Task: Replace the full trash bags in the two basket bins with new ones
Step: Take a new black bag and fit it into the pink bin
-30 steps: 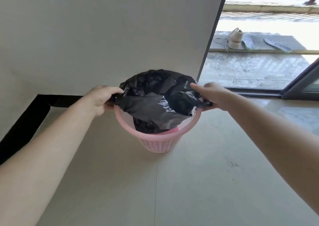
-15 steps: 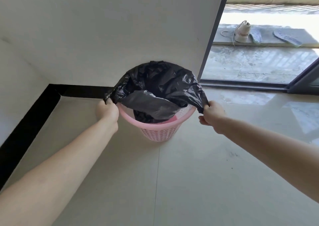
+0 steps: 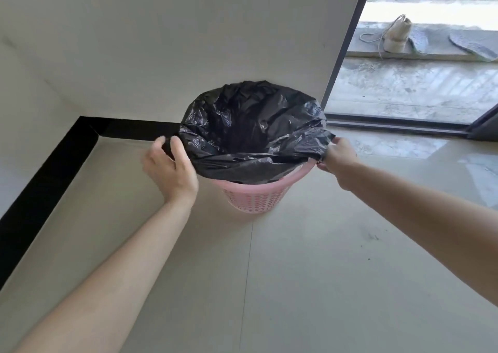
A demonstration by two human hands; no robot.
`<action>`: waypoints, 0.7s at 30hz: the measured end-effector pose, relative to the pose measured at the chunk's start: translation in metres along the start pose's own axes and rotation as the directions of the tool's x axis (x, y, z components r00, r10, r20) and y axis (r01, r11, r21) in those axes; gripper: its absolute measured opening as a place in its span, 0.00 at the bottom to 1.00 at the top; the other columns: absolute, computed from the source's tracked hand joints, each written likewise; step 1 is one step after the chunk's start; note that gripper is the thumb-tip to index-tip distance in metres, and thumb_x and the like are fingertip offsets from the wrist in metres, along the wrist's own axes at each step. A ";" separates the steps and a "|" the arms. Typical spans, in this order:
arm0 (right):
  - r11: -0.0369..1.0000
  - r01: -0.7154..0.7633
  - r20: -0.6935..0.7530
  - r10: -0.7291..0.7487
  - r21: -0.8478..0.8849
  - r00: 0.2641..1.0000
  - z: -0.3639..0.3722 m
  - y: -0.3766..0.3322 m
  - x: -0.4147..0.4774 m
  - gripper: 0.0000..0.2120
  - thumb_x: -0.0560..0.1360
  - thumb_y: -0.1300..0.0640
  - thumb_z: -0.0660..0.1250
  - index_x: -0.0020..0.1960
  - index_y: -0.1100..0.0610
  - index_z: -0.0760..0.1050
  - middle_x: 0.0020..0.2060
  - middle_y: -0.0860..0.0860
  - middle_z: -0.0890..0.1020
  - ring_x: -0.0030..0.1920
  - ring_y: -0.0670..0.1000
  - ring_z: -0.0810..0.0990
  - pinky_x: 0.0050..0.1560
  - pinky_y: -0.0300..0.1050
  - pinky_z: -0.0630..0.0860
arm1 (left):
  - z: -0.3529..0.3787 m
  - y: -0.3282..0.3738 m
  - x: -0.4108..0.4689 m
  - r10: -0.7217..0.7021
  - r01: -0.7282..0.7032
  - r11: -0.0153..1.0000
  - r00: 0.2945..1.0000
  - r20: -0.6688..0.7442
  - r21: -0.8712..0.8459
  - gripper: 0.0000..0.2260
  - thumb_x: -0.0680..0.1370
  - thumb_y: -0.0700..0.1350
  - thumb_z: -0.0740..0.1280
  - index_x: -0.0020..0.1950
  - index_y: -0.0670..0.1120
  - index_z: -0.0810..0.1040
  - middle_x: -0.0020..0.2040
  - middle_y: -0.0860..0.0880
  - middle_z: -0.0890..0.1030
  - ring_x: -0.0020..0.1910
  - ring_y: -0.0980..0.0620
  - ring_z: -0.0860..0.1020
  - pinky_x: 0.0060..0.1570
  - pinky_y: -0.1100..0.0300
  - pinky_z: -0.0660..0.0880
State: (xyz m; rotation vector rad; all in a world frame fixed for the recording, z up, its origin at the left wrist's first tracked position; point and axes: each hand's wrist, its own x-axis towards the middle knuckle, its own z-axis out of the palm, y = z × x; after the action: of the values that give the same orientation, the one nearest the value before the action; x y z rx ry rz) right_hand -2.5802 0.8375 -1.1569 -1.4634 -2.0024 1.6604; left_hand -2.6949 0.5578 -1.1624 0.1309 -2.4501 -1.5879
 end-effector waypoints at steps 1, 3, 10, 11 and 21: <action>0.999 0.032 -0.078 -0.030 0.018 0.996 0.001 -0.004 -0.007 0.25 0.74 0.49 0.58 0.70 0.54 0.69 0.61 0.56 0.77 0.55 0.57 0.80 0.53 0.50 0.78 | -0.002 0.006 -0.007 0.193 -0.193 0.978 0.981 0.000 0.077 0.25 0.78 0.57 0.56 0.65 0.40 0.73 0.65 0.38 0.72 0.66 0.40 0.69 0.69 0.49 0.63; 0.997 0.078 -0.200 -0.072 0.024 0.977 0.003 -0.008 -0.022 0.24 0.79 0.48 0.51 0.72 0.52 0.66 0.67 0.53 0.69 0.62 0.56 0.71 0.58 0.50 0.70 | -0.005 0.021 -0.027 0.477 -0.488 0.863 0.873 0.106 0.133 0.21 0.80 0.54 0.55 0.66 0.44 0.75 0.69 0.41 0.68 0.70 0.44 0.65 0.70 0.52 0.57; 0.821 0.508 -0.092 -0.545 -0.262 0.833 0.008 0.003 -0.073 0.31 0.79 0.36 0.59 0.76 0.47 0.56 0.78 0.50 0.49 0.78 0.52 0.51 0.75 0.52 0.50 | 0.010 0.026 -0.060 0.802 -0.850 0.506 0.527 0.282 0.149 0.10 0.79 0.48 0.62 0.42 0.46 0.78 0.44 0.51 0.77 0.50 0.48 0.75 0.57 0.49 0.61; 0.754 0.584 -0.048 -0.623 -0.299 0.780 0.006 0.007 -0.072 0.26 0.79 0.40 0.61 0.73 0.47 0.61 0.77 0.51 0.51 0.77 0.53 0.53 0.73 0.49 0.54 | 0.011 0.025 -0.063 0.818 -0.861 0.488 0.509 0.269 0.144 0.08 0.79 0.46 0.62 0.42 0.45 0.76 0.43 0.50 0.77 0.48 0.47 0.75 0.55 0.49 0.62; 0.858 0.496 -0.119 -0.510 -0.132 0.852 0.004 0.032 -0.064 0.05 0.85 0.52 0.52 0.54 0.52 0.64 0.52 0.54 0.73 0.51 0.51 0.70 0.53 0.42 0.64 | 0.009 -0.005 -0.092 0.944 -0.989 0.090 0.123 0.305 0.119 0.11 0.75 0.37 0.69 0.53 0.45 0.70 0.46 0.49 0.70 0.42 0.45 0.70 0.44 0.51 0.66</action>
State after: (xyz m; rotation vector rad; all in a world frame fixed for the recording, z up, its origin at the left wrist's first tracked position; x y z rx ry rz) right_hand -2.5323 0.7839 -1.1562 -0.9271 -2.1586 1.2092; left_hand -2.6074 0.5813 -1.1825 -1.3879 -1.8745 -0.5262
